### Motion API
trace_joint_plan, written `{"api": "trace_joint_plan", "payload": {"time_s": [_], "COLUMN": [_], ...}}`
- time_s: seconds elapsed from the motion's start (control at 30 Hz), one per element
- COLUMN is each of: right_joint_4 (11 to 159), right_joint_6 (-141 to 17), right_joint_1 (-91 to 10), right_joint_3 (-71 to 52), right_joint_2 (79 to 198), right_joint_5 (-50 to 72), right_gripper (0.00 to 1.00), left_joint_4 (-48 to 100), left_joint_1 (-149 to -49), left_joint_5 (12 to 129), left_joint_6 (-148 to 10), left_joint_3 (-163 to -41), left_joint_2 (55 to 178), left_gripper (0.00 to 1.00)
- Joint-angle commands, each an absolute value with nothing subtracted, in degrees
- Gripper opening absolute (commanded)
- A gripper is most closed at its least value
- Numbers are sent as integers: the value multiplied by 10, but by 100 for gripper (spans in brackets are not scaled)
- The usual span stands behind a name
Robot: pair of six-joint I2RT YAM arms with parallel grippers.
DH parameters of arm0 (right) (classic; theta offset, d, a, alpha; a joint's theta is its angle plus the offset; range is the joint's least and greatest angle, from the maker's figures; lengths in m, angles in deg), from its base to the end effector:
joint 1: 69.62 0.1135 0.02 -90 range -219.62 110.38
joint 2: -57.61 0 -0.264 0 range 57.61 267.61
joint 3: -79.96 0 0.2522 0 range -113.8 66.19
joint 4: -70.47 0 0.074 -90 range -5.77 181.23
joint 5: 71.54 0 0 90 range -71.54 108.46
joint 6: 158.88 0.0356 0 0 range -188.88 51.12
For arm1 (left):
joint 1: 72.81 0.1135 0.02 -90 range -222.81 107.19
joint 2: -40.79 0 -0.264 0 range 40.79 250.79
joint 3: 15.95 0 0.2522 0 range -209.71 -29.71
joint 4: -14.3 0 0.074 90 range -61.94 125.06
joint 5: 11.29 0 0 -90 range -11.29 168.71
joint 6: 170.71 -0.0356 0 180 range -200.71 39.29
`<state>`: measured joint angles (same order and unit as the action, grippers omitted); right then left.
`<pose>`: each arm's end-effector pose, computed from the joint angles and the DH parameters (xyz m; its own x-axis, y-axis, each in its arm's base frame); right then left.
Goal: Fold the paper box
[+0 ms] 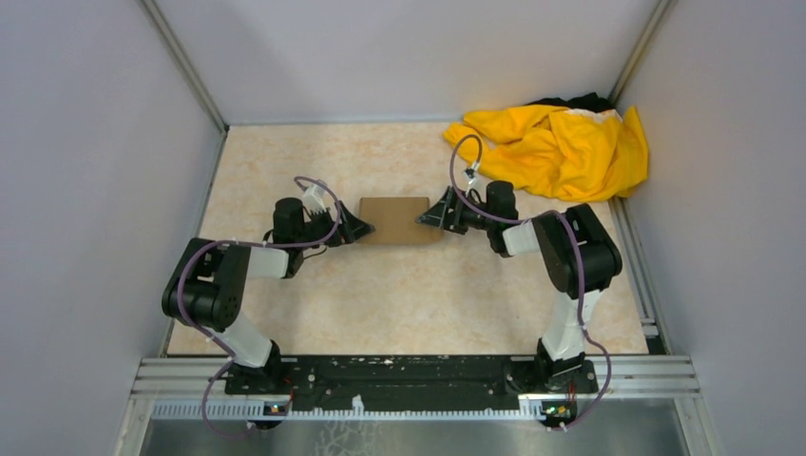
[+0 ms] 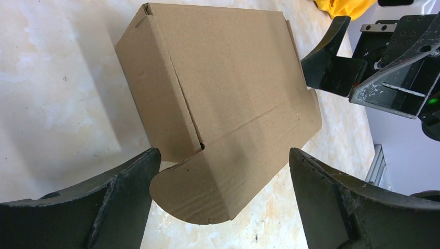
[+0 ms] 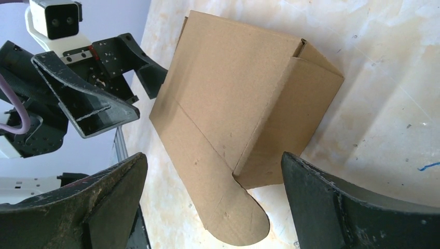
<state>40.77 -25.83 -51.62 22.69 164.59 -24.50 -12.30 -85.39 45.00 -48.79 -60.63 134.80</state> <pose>0.3294 0.1325 0.1394 -0.8079 0.2628 -0.5275 -0.3881 0.4362 0.8118 0.2869 -0.0843 0.1455 -0.6800 -0.2989 -0.6695 0.3784 0.6390 -0.6697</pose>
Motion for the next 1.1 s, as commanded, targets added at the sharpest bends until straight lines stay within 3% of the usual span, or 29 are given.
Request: {"api": "trace_joint_plan", "payload": {"time_s": [0.0,1.07], "right_joint_4": [406,394], "right_joint_6": [-281,-271], "right_joint_1": [-510,-497], "right_joint_3": [228,217], "right_joint_2": [1620,1635], "right_joint_5": [-241,-244], "right_gripper": [99,99], "left_joint_4": [-150,-151], "left_joint_1": [-858,-878], "left_joint_5": [436,428], "left_joint_6": [-493,-491], "left_joint_3": [-611,-627], "left_joint_2": [1355,1363], "left_gripper": [99,99]}}
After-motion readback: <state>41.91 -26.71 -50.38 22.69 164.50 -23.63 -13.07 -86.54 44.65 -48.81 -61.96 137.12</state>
